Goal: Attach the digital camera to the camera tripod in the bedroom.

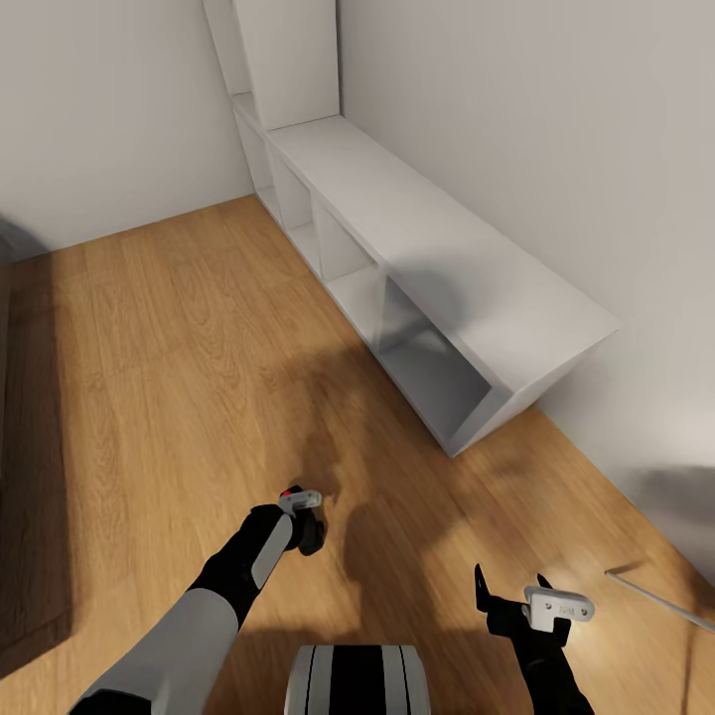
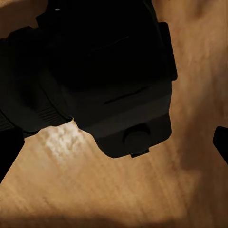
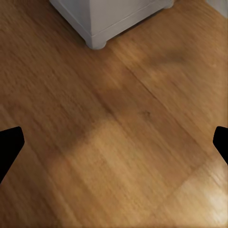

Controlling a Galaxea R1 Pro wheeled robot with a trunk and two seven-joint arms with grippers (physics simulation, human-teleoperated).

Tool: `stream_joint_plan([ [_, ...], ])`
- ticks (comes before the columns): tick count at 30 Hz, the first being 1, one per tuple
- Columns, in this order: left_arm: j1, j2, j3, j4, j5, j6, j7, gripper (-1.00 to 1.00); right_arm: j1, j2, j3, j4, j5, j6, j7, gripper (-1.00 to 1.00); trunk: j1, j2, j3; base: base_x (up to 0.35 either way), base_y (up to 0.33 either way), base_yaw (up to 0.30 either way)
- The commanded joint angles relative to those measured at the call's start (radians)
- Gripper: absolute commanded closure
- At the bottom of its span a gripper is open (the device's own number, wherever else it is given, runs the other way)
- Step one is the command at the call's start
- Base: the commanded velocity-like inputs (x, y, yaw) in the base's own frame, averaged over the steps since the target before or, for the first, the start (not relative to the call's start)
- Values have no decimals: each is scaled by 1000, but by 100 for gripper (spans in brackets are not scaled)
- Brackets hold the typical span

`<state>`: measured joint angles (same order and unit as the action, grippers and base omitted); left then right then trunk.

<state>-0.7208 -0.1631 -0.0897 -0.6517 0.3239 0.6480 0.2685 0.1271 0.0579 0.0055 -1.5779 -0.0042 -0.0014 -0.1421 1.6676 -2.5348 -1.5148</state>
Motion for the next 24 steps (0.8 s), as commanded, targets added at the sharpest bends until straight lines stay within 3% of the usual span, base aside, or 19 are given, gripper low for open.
stream_joint_plan([
  [1,0,1,-4,-1,11,3,9,-100,0,0,1,-1,0,0,-4,-100,0,0,0,0,0,0],
  [4,0,1,-4,0,11,3,9,-100,0,0,1,-2,0,0,-4,-100,0,0,0,0,0,0],
  [24,0,1,-4,1,11,3,11,-100,0,0,1,-2,0,0,-4,-100,9,-5,-78,0,0,0],
])
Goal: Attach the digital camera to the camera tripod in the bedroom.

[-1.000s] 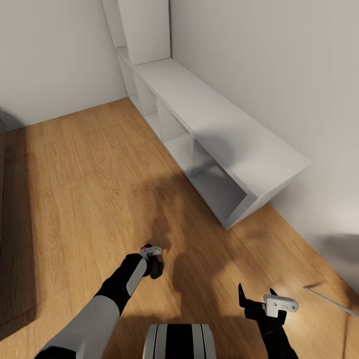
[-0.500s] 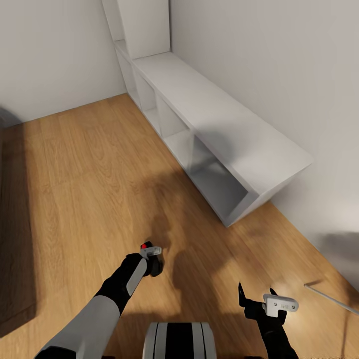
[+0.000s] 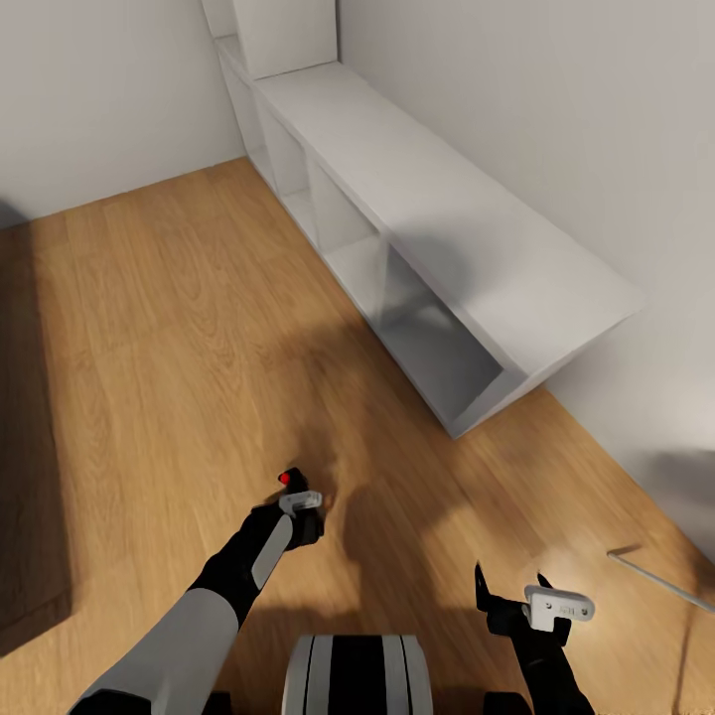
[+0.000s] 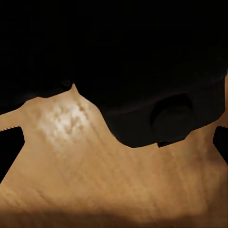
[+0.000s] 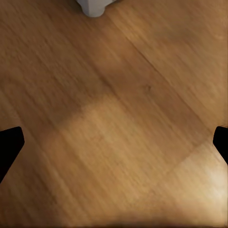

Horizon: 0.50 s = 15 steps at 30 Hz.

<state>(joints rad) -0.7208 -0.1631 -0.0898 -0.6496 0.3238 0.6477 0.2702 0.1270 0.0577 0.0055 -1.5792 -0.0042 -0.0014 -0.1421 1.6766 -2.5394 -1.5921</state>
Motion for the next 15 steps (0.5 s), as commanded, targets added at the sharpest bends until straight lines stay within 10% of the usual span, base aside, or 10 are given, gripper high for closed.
stream_joint_plan([
  [1,0,1,-4,-2,11,3,9,-100,0,0,1,-1,0,0,-4,-100,0,0,-4,0,0,0],
  [15,0,1,-8,-11,11,3,10,-100,0,0,1,-2,0,0,-4,-100,2,-1,-16,0,0,0],
])
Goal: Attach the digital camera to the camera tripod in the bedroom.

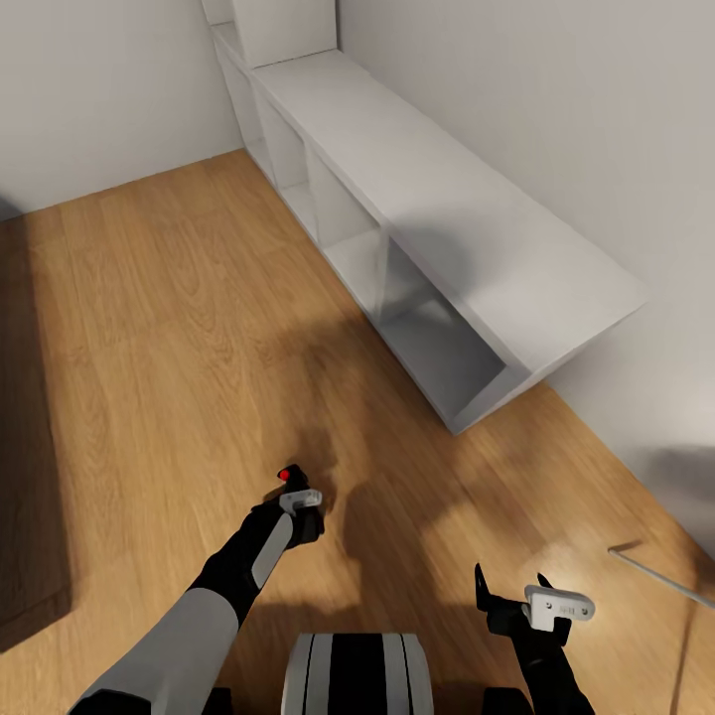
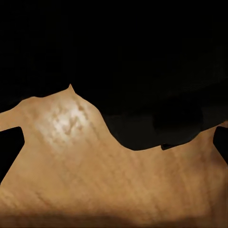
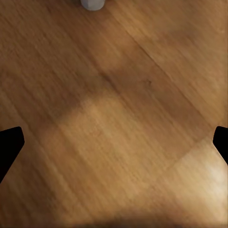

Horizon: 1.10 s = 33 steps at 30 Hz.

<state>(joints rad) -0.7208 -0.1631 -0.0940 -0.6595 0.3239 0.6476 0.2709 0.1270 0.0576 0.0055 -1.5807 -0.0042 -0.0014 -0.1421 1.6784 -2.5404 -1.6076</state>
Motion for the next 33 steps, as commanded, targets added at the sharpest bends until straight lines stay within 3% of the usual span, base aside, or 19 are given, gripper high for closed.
stream_joint_plan([
  [1,0,1,-4,-2,11,3,9,-100,0,0,1,-1,0,0,-4,-100,0,0,0,0,0,0],
  [21,0,7,-10,-56,1,4,14,-100,0,1,1,-1,0,0,-4,-100,0,0,0,62,0,0],
  [28,0,19,-10,-114,-3,29,102,-100,0,1,1,-1,0,0,-4,-100,0,0,0,23,0,0],
  [33,0,21,-12,-135,-3,69,124,-100,0,1,1,-1,0,0,-4,-100,0,0,0,3,0,0],
])
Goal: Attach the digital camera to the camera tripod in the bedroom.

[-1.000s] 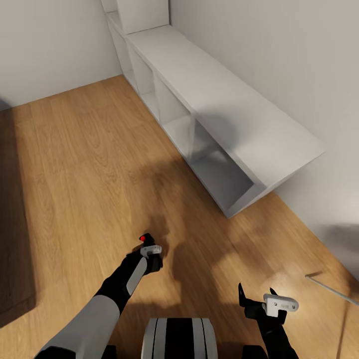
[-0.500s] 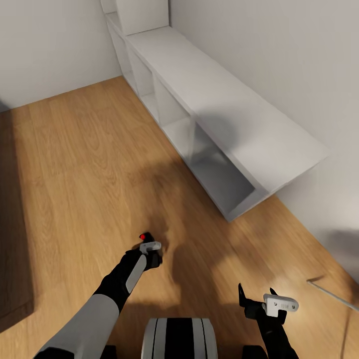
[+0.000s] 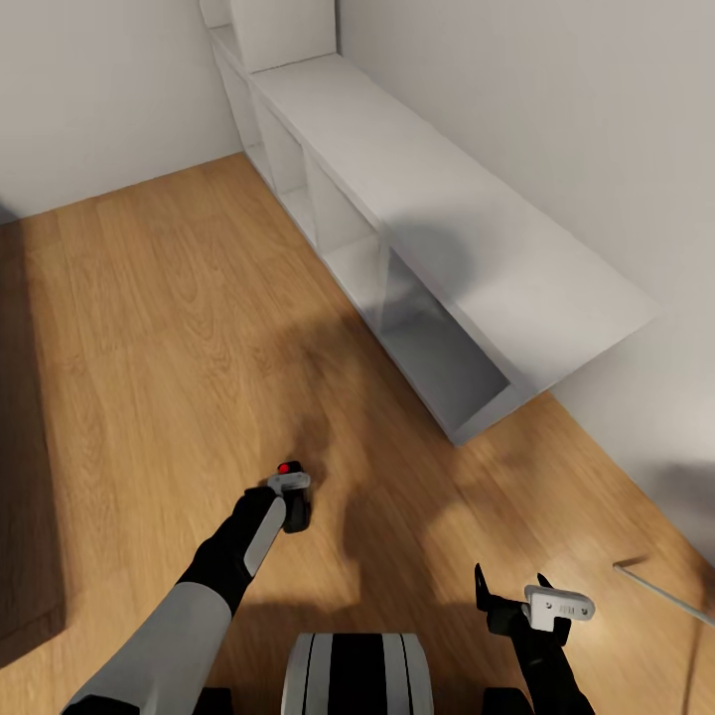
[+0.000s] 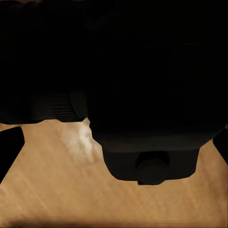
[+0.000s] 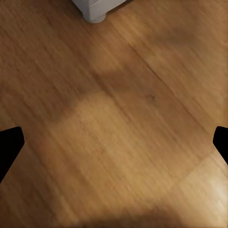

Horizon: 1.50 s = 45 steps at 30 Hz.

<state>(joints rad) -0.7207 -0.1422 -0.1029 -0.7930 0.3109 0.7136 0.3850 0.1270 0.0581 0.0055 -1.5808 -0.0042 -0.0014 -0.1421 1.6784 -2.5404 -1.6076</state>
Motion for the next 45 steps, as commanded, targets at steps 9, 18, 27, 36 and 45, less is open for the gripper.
stream_joint_plan([
  [9,0,1,-10,-6,10,12,14,-100,0,0,1,-1,0,0,-4,-100,0,0,0,0,0,0],
  [18,0,6,-15,-2,10,13,14,-100,0,0,1,-1,0,0,-4,-100,0,0,0,0,0,0],
  [27,0,5,-28,2,11,13,14,-100,0,0,1,-1,0,0,-4,-100,0,0,0,0,0,0],
  [36,2,3,-36,3,11,12,14,-100,0,0,1,-1,0,0,-4,-100,0,0,0,0,0,0],
  [45,3,3,-36,3,11,12,14,-100,0,0,1,-1,0,0,-4,-100,0,0,0,0,0,0],
])
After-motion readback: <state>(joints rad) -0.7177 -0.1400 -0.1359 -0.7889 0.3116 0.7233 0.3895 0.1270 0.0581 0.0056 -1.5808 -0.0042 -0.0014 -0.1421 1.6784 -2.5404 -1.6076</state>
